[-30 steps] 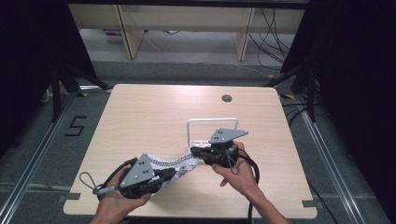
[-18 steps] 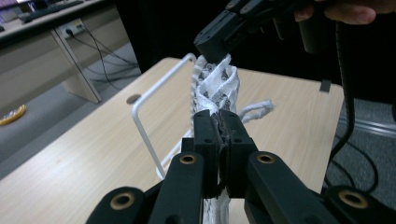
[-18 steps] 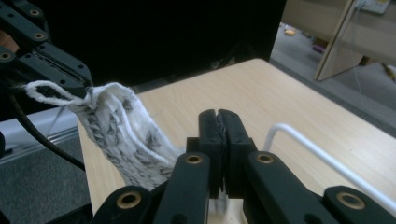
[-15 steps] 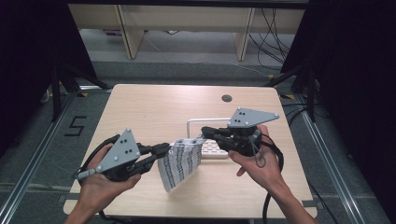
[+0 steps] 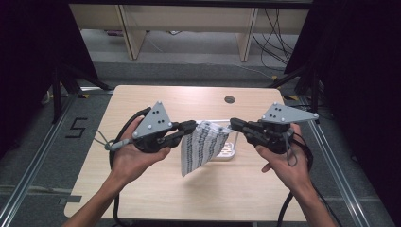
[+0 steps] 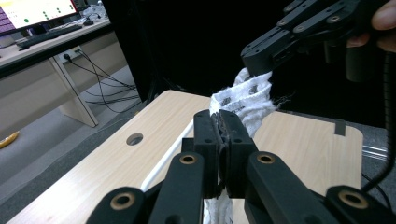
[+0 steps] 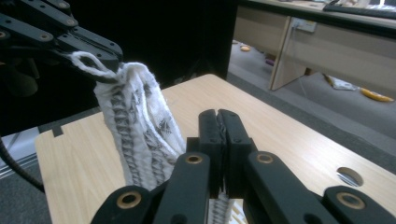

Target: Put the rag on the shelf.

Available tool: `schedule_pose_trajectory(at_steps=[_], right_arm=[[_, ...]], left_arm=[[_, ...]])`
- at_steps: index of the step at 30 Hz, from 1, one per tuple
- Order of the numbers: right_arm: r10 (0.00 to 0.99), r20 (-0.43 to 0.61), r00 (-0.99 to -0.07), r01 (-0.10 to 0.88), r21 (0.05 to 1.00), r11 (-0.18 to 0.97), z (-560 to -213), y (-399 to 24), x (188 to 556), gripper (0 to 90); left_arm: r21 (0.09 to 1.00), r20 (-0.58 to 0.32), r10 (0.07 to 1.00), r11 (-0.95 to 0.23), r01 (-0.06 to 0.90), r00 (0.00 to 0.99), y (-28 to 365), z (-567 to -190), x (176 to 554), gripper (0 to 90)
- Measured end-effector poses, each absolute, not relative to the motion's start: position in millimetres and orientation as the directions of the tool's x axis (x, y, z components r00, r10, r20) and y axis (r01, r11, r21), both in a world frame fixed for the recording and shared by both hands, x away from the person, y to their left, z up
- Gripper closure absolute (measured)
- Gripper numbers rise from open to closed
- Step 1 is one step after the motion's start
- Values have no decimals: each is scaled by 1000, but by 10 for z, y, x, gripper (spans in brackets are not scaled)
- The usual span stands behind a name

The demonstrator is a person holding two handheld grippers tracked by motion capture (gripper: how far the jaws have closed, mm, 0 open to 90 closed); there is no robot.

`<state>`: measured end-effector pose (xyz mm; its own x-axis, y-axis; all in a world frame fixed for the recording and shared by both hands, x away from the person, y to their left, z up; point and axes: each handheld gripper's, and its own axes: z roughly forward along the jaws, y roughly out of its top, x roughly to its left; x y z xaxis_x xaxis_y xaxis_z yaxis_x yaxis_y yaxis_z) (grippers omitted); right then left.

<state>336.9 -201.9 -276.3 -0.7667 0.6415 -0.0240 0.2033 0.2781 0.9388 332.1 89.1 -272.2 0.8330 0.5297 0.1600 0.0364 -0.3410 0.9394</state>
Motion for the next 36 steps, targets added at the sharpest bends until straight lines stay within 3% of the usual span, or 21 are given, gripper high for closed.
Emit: schedule_pose_trajectory(at_steps=[27, 36], right_arm=[[719, -34, -694, 209, 946, 246, -2527, -2219, 3763, 893], [741, -21, -671, 222, 948, 227, -2431, -2155, 3990, 893]], left_arm=[[956, 155, 592, -292, 30, 791, 547, -2508, 3927, 864], [966, 111, 632, -248, 65, 767, 559, -2493, 4201, 863]])
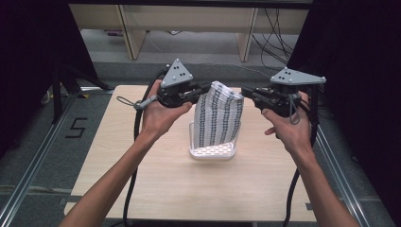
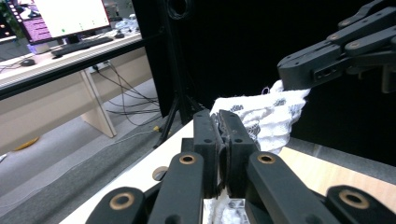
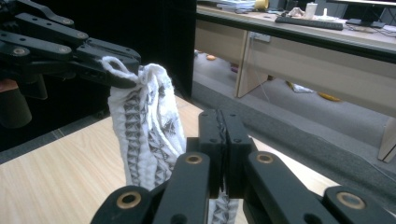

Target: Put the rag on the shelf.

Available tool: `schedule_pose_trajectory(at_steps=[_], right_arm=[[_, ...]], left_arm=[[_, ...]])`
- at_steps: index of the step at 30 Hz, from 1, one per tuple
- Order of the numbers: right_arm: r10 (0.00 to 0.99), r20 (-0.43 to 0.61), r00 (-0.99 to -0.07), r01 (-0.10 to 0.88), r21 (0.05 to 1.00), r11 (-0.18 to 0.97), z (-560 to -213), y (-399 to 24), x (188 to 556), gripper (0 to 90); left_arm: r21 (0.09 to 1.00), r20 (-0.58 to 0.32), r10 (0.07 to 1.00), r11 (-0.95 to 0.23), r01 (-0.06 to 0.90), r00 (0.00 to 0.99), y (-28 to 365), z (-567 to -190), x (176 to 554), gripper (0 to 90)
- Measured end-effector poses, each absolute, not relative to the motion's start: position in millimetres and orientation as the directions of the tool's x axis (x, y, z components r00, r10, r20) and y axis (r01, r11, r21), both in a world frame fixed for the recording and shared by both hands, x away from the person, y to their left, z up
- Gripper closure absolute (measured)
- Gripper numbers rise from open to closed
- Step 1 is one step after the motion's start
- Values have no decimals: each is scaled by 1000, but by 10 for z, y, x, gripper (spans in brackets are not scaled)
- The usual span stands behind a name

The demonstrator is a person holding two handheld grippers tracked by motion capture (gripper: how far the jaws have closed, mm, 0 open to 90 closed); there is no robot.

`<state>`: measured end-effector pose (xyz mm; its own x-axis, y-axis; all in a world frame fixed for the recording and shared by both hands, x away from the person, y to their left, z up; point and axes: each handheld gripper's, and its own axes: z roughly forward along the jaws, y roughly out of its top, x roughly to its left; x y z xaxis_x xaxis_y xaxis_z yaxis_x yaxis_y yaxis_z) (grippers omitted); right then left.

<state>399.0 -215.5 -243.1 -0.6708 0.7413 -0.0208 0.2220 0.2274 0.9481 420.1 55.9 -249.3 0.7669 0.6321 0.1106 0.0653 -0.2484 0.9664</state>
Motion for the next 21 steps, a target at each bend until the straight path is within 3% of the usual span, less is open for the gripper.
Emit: schedule_pose_trajectory(at_steps=[21], right_arm=[[792, 23, -610, 308, 928, 210, -2541, -1973, 4626, 892]], left_arm=[[971, -54, 699, -131, 202, 713, 636, -2765, 4903, 854]])
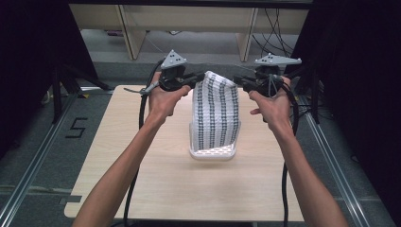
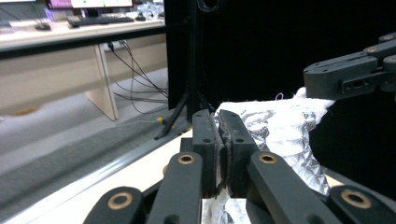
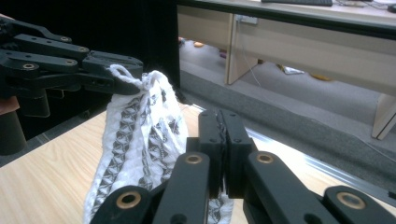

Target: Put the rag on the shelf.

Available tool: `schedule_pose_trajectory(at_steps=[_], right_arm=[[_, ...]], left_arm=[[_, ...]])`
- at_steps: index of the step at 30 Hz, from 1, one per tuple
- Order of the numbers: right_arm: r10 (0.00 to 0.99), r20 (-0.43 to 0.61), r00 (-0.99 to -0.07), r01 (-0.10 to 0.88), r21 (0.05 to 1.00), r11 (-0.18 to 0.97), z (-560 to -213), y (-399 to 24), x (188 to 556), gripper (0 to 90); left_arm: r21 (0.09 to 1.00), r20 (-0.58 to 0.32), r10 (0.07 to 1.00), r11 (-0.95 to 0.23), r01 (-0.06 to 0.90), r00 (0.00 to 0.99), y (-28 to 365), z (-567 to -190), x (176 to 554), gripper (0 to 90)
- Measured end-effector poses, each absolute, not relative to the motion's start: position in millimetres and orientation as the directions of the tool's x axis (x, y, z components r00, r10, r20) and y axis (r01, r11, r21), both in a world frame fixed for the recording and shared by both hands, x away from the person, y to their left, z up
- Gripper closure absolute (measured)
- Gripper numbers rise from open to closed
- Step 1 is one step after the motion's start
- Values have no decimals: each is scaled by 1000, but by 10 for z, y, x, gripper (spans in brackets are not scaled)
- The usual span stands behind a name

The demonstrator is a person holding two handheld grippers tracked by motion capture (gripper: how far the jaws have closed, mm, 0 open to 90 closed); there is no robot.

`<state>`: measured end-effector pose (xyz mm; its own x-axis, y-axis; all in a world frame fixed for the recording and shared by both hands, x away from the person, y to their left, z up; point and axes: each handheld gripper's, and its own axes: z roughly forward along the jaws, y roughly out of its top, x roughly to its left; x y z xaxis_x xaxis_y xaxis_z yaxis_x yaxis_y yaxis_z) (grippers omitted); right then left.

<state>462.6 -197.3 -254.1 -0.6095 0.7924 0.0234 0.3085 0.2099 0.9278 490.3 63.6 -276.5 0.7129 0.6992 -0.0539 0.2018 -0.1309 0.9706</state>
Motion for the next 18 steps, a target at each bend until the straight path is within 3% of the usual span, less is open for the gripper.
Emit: schedule_pose_trajectory(at_steps=[18], right_arm=[[827, 72, -558, 416, 886, 204, -2940, -1998, 4909, 888]], left_arm=[[931, -162, 703, -125, 344, 692, 564, -3151, 5175, 821]])
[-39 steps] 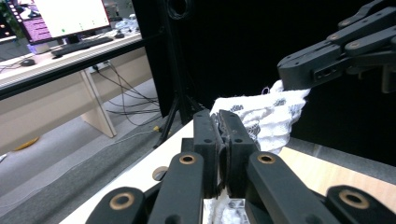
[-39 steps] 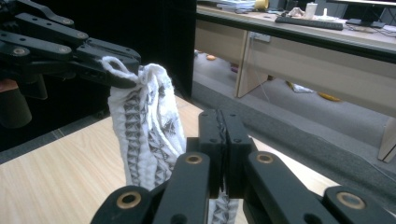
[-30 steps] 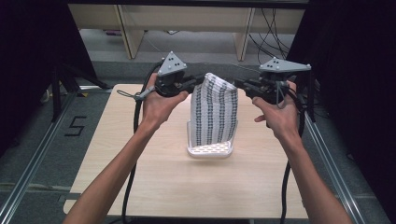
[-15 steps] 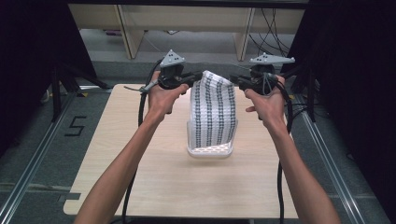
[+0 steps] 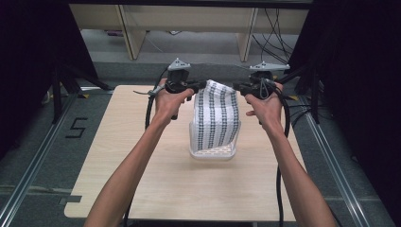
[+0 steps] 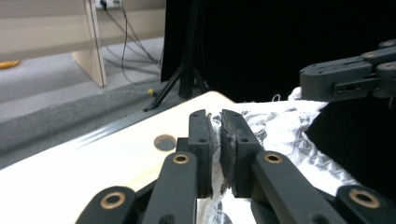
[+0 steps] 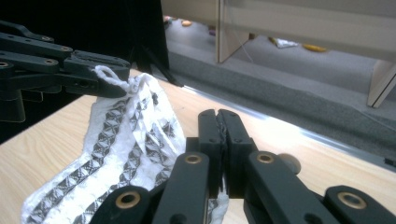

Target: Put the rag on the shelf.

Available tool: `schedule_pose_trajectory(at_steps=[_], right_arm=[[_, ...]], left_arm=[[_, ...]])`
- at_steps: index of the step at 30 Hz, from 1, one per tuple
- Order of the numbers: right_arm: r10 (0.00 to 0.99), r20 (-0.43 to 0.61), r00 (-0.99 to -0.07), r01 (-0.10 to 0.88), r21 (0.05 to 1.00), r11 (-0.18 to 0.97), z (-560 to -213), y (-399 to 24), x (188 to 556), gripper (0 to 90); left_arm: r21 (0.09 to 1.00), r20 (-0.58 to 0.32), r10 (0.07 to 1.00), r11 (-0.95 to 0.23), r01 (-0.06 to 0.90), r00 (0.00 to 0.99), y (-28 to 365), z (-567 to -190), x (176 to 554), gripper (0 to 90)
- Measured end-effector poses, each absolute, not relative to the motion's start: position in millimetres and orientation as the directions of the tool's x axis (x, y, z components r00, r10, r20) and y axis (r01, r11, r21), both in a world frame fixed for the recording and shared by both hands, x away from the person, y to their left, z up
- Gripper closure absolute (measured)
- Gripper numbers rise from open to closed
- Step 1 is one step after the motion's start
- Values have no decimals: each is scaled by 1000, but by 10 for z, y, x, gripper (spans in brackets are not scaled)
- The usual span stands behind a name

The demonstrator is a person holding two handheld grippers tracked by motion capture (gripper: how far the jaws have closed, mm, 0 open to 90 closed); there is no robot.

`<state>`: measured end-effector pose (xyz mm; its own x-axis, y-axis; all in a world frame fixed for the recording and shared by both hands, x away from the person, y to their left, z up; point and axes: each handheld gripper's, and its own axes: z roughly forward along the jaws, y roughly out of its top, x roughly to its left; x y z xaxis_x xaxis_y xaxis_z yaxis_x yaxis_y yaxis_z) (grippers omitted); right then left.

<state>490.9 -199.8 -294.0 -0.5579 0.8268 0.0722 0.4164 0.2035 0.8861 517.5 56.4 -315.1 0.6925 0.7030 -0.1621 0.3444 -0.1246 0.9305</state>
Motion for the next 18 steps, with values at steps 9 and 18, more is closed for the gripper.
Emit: schedule_pose_trajectory(at_steps=[9, 18], right_arm=[[819, 65, -570, 448, 860, 244, -3122, -1932, 5006, 864], [823, 93, -561, 484, 843, 235, -3244, -1915, 5061, 712]], left_arm=[[907, -175, 721, -148, 395, 671, 615, -3291, 5201, 802], [877, -177, 746, -177, 447, 642, 666, -3348, 5229, 456]])
